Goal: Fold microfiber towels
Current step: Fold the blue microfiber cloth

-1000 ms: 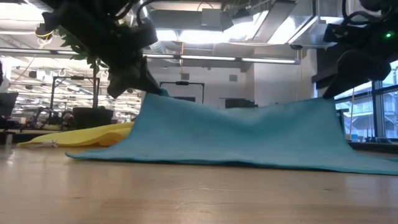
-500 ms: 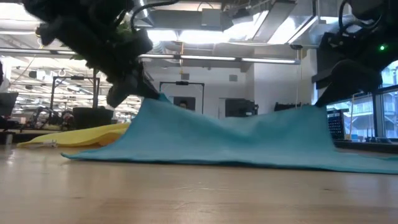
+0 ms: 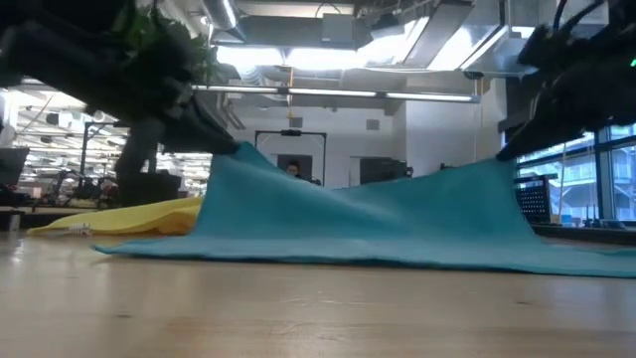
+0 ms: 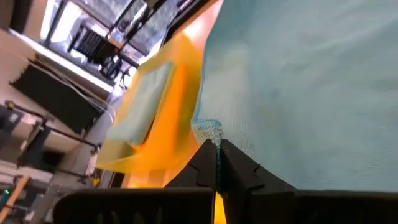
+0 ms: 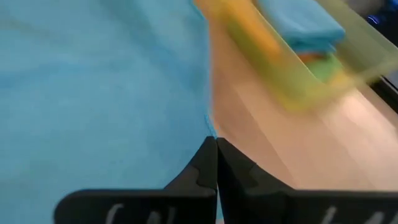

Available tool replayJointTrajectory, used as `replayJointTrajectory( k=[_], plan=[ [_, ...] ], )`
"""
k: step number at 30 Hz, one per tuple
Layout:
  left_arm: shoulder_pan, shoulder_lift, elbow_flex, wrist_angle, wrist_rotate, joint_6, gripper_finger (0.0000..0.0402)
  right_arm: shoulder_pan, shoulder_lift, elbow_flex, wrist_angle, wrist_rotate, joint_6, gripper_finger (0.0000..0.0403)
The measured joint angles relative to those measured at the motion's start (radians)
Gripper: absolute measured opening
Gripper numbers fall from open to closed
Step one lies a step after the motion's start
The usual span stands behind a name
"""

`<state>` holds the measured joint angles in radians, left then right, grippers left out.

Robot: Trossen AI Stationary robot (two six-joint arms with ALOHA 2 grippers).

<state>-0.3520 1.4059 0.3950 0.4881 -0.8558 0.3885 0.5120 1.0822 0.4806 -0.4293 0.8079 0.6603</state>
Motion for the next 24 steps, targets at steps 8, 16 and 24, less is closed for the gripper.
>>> replayJointTrajectory(
  k=[8,16,24],
  plan=[
    [-0.172,0.0,0.0,-0.001,-0.054,-0.048,0.0,0.129,0.016,0.0,0.182,-0.151,-0.144,0.0],
    [-0.28,0.001,-0.001,-0.063,-0.04,-0.149,0.0,0.215,0.079,0.0,0.19,-0.251,-0.14,0.0],
    [-0.337,0.001,-0.002,-0.13,0.01,-0.264,0.0,0.273,0.086,0.0,0.186,-0.278,-0.085,0.0]
  ],
)
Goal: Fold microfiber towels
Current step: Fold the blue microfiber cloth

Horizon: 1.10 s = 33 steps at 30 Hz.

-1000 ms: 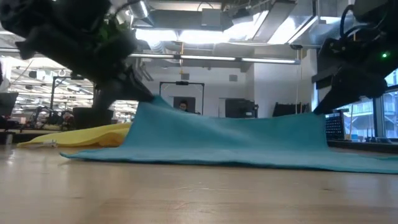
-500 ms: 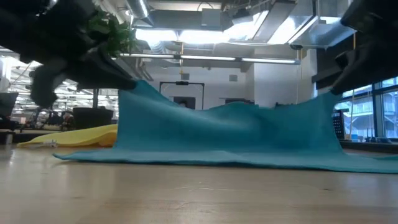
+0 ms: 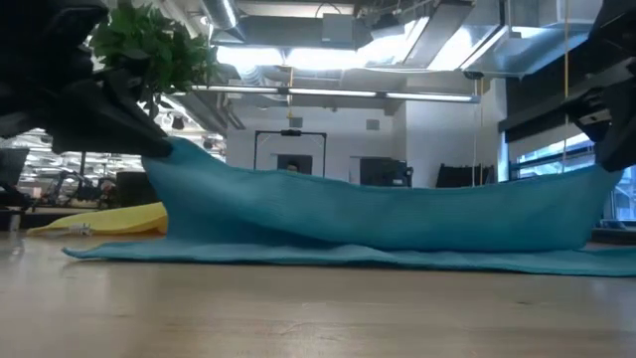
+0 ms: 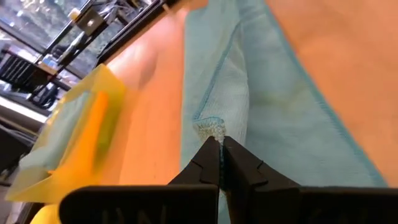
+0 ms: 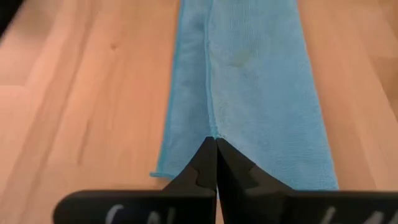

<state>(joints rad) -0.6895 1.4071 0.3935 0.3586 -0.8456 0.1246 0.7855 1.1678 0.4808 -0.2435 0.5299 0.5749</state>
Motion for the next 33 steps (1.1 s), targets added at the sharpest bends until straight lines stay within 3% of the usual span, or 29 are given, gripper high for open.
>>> replayJointTrajectory(
  k=[10,17,22,28,33],
  plan=[
    [-0.017,0.001,0.0,-0.05,0.165,-0.113,0.0,0.021,0.002,-0.05,0.028,-0.026,0.091,0.0],
    [0.012,0.001,0.0,-0.072,0.254,-0.151,0.0003,0.021,0.003,-0.203,0.327,-0.036,0.12,0.0019],
    [0.039,0.001,0.0,-0.077,0.286,-0.157,0.0039,0.021,0.002,-0.246,0.547,-0.037,0.022,0.0055],
    [0.055,0.001,0.0,-0.078,0.355,-0.202,0.0096,0.021,0.002,-0.246,0.584,-0.036,-0.004,0.0099],
    [0.052,0.001,0.0,-0.076,0.426,-0.248,0.012,0.016,0.002,-0.246,0.595,-0.03,0.0,0.0131]
  ],
)
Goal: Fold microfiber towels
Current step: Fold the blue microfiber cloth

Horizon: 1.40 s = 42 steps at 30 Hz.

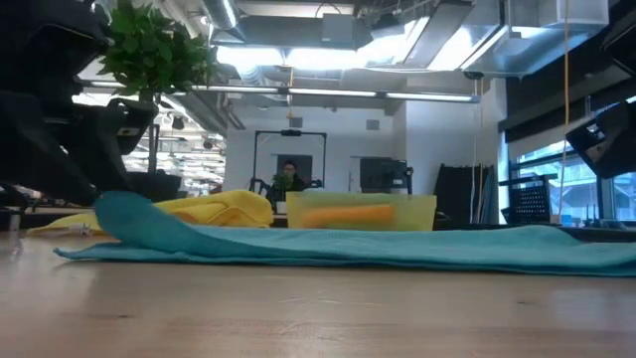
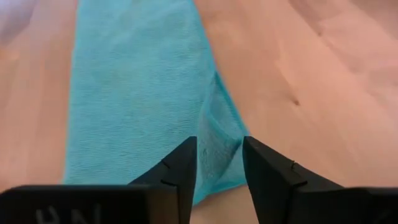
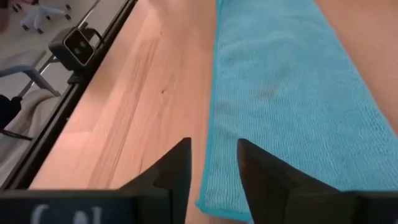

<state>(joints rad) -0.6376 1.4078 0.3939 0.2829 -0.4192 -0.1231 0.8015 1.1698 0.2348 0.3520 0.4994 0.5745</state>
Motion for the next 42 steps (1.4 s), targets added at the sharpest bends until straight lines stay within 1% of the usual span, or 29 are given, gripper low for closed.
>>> replayJointTrajectory(
  k=[3,6,10,12,14,17,19,23,27,28,30,33,35,37,38,40,42],
  plan=[
    [-0.012,-0.007,0.012,-0.001,0.005,-0.007,0.0122,-0.009,0.0,0.0,0.024,0.002,-0.007,0.0142],
    [-0.024,-0.028,0.044,0.004,0.001,-0.001,0.0123,-0.029,-0.001,0.001,0.04,0.003,-0.01,0.0143],
    [-0.024,-0.035,0.064,0.004,-0.047,0.02,0.0123,-0.069,-0.001,0.001,0.042,0.004,-0.042,0.0137],
    [-0.012,-0.03,0.064,-0.002,-0.09,0.01,0.0123,-0.1,-0.001,0.001,0.041,0.004,-0.049,0.0132],
    [0.011,-0.018,0.064,-0.019,-0.11,-0.02,0.0123,-0.129,-0.001,0.001,0.039,0.004,-0.044,0.0127],
    [0.048,0.0,0.064,-0.025,-0.107,-0.047,0.0122,-0.168,-0.001,0.002,0.027,-0.011,-0.028,0.0118],
    [0.076,0.015,0.064,-0.031,-0.084,-0.051,0.0119,-0.187,-0.001,0.002,0.023,-0.055,-0.028,0.0111],
    [0.133,0.042,0.064,-0.031,-0.056,-0.054,0.0116,-0.204,-0.001,0.002,0.017,-0.106,-0.007,0.0081],
    [0.187,0.046,0.064,-0.011,-0.053,-0.017,0.0116,-0.204,-0.001,0.003,0.011,-0.117,-0.007,0.0017],
    [0.204,0.046,0.064,0.013,-0.053,-0.001,0.0115,-0.204,0.0,0.009,0.007,-0.127,-0.007,0.0009],
    [0.243,0.046,0.064,0.07,-0.023,0.027,0.0111,-0.21,0.0,0.028,0.007,-0.128,-0.004,0.001],
    [0.293,0.046,0.064,0.088,0.051,0.059,0.0091,-0.219,0.0,0.069,-0.02,-0.128,0.004,0.0008],
    [0.314,0.046,0.064,0.076,0.065,0.063,0.0062,-0.218,0.008,0.105,-0.075,-0.133,-0.002,0.0004],
    [0.326,0.046,0.064,0.056,0.068,0.062,0.0024,-0.218,0.03,0.142,-0.142,-0.136,0.001,0.0005],
    [0.33,0.046,0.064,0.05,0.069,0.061,0.0012,-0.218,0.048,0.16,-0.172,-0.136,0.012,0.0005],
    [0.333,0.046,0.064,0.035,0.07,0.051,0.0008,-0.219,0.093,0.197,-0.209,-0.161,0.028,0.0004],
    [0.333,0.046,0.064,0.014,0.065,0.049,0.0005,-0.218,0.145,0.224,-0.227,-0.224,0.03,0.0003]
  ],
)
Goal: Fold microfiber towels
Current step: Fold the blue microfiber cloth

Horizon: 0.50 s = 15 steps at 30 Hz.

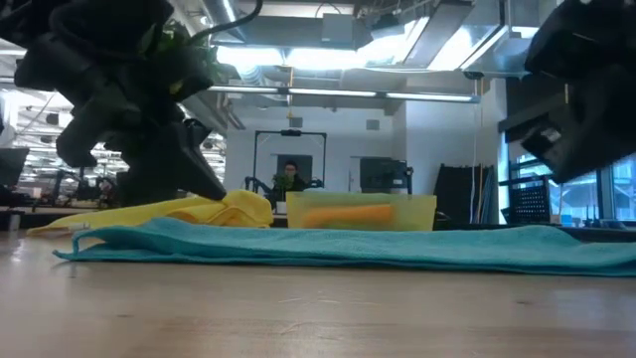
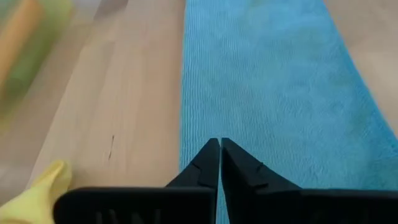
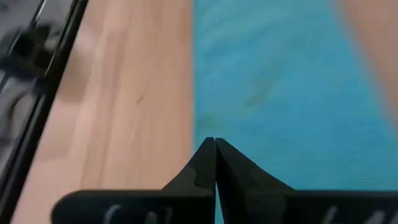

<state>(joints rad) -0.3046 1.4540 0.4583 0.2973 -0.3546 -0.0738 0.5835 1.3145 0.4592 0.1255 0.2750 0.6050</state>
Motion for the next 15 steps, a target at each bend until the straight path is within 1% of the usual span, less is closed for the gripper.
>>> replayJointTrajectory(
  k=[2,4,7,9,10,13,15],
  plan=[
    [0.005,0.0,0.0,-0.027,-0.013,-0.013,0.0001,0.001,0.056,0.024,0.0,-0.059,0.019,0.0004],
    [0.016,0.0,0.0,-0.062,-0.036,-0.045,0.0002,0.0,0.103,0.04,0.0,-0.092,0.044,0.0005],
    [0.031,0.0,0.0,-0.11,-0.048,-0.075,0.0001,0.0,0.153,0.057,-0.051,-0.113,0.089,0.0005],
    [0.037,0.0,0.0,-0.132,-0.029,-0.101,0.0001,-0.001,0.173,0.064,-0.101,-0.118,0.128,0.0005],
    [0.038,0.0,0.0,-0.142,0.007,-0.108,0.0001,-0.003,0.175,0.064,-0.128,-0.121,0.15,0.0005],
    [0.031,0.0,0.0,-0.146,0.173,-0.11,0.0,-0.018,0.175,0.065,-0.18,-0.137,0.198,0.0005],
    [0.014,0.0,0.0,-0.15,0.228,-0.129,0.0001,-0.031,0.172,0.066,-0.211,-0.144,0.207,0.0005]
  ],
)
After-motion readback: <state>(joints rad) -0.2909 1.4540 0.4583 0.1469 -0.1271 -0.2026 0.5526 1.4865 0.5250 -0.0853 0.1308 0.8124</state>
